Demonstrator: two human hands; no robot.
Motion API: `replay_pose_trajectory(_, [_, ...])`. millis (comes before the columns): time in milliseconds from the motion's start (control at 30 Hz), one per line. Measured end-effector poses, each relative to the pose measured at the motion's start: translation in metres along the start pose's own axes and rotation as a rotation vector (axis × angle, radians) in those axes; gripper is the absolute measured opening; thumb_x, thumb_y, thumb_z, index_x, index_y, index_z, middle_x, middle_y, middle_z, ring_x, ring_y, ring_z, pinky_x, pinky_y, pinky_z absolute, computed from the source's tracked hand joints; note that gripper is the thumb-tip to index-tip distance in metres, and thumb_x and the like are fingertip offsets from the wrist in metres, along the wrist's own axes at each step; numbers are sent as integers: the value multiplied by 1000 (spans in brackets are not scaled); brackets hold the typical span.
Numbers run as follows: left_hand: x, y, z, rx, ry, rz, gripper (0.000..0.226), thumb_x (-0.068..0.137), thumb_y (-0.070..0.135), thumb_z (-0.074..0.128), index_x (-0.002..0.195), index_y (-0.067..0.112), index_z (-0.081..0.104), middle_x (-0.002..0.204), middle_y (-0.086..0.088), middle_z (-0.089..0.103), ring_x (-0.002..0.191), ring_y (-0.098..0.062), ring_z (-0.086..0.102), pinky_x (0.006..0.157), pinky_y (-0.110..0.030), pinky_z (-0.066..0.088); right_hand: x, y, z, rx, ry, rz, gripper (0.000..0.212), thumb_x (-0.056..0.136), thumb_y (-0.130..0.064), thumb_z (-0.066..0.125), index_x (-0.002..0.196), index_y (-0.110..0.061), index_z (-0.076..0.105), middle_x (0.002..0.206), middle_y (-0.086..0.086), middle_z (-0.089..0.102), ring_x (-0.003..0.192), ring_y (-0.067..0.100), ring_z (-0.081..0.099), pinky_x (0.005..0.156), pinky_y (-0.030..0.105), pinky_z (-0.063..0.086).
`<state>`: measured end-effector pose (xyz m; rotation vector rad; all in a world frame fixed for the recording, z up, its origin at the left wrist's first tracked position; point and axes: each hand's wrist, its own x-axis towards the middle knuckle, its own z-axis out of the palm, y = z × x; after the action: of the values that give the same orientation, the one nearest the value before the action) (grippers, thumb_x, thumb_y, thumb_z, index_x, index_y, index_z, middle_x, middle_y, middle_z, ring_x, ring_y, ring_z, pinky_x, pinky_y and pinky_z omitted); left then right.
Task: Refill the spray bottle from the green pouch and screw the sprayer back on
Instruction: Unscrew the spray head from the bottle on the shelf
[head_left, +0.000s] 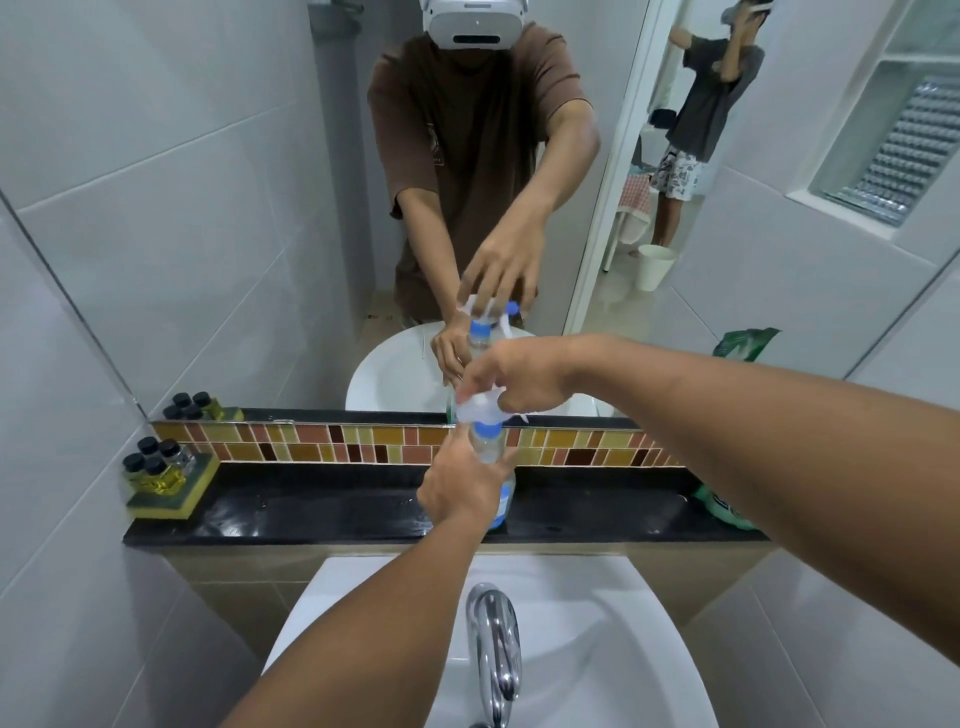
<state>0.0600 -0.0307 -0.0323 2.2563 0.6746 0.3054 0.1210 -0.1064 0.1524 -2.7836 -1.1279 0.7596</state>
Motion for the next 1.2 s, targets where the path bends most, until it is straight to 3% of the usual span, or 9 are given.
replay_pose_trajectory(100, [-1, 0, -1, -32, -4, -22, 58, 79, 77, 68, 115, 31, 61, 103, 8, 70, 83, -14, 58, 64, -28, 39, 0, -3, -1, 61, 49, 29, 31, 97, 3, 57, 109, -19, 75, 117, 1, 64, 110, 24, 59, 86, 31, 56])
replay_pose_trajectory(167, [0, 0, 0, -32, -15, -19, 54, 81, 74, 69, 111, 31, 59, 98, 9, 67, 82, -14, 58, 66, -29, 41, 3, -3, 4, 117, 164, 104, 23, 100, -6, 53, 114, -10, 71, 121, 12, 65, 113, 29, 61, 91, 38, 56])
replay_pose_trajectory(267, [0, 0, 1, -19, 10, -15, 55, 82, 72, 69, 115, 30, 59, 101, 8, 69, 81, -12, 58, 66, -28, 43, 11, -3, 13, 210, 226, 366, 58, 105, -46, 50, 144, -4, 43, 138, 20, 57, 113, 35, 65, 84, 39, 56])
replay_pose_trajectory(333, [0, -1, 2, -17, 25, -3, 56, 83, 72, 68, 119, 30, 60, 105, 7, 71, 81, -11, 56, 65, -27, 41, 15, -9, 21, 309, 124, 521, 68, 99, -63, 53, 134, -5, 47, 125, 18, 66, 93, 33, 74, 70, 37, 63])
replay_pose_trajectory(400, [0, -3, 2, -22, 21, 13, 58, 82, 73, 67, 122, 32, 60, 106, 7, 72, 82, -11, 57, 66, -28, 43, 24, -11, 27, 347, 93, 506, 50, 99, -42, 68, 121, 1, 57, 104, 19, 74, 80, 32, 78, 66, 40, 66])
replay_pose_trajectory(500, [2, -3, 0, -1, -11, 16, 57, 81, 74, 69, 121, 33, 59, 106, 9, 72, 83, -11, 56, 69, -30, 42, 26, -15, 23, 187, 86, 315, 29, 93, -8, 72, 120, -4, 60, 102, 14, 68, 88, 31, 76, 75, 44, 66])
replay_pose_trajectory(667, [6, -5, -2, -2, -34, 55, 55, 79, 71, 71, 118, 34, 60, 105, 8, 73, 93, -18, 67, 75, -36, 54, 9, -29, -28, -121, 45, 8, 24, 87, 4, 71, 98, -17, 66, 105, 6, 65, 102, 30, 63, 87, 42, 58])
replay_pose_trajectory(800, [7, -8, -6, 23, -75, 42, 53, 79, 69, 73, 115, 33, 59, 108, 8, 72, 99, -18, 69, 76, -36, 57, -24, -24, -66, -148, 79, 16, 27, 88, -1, 72, 106, -20, 65, 98, 3, 63, 94, 26, 62, 72, 34, 53])
replay_pose_trajectory(1200, [15, -20, -12, 15, -173, 47, 47, 78, 63, 78, 112, 35, 61, 100, 8, 72, 88, -15, 68, 67, -31, 55, -156, 147, -43, 785, 497, 381, 21, 98, -7, 63, 116, -17, 60, 114, 20, 69, 93, 30, 67, 67, 36, 46])
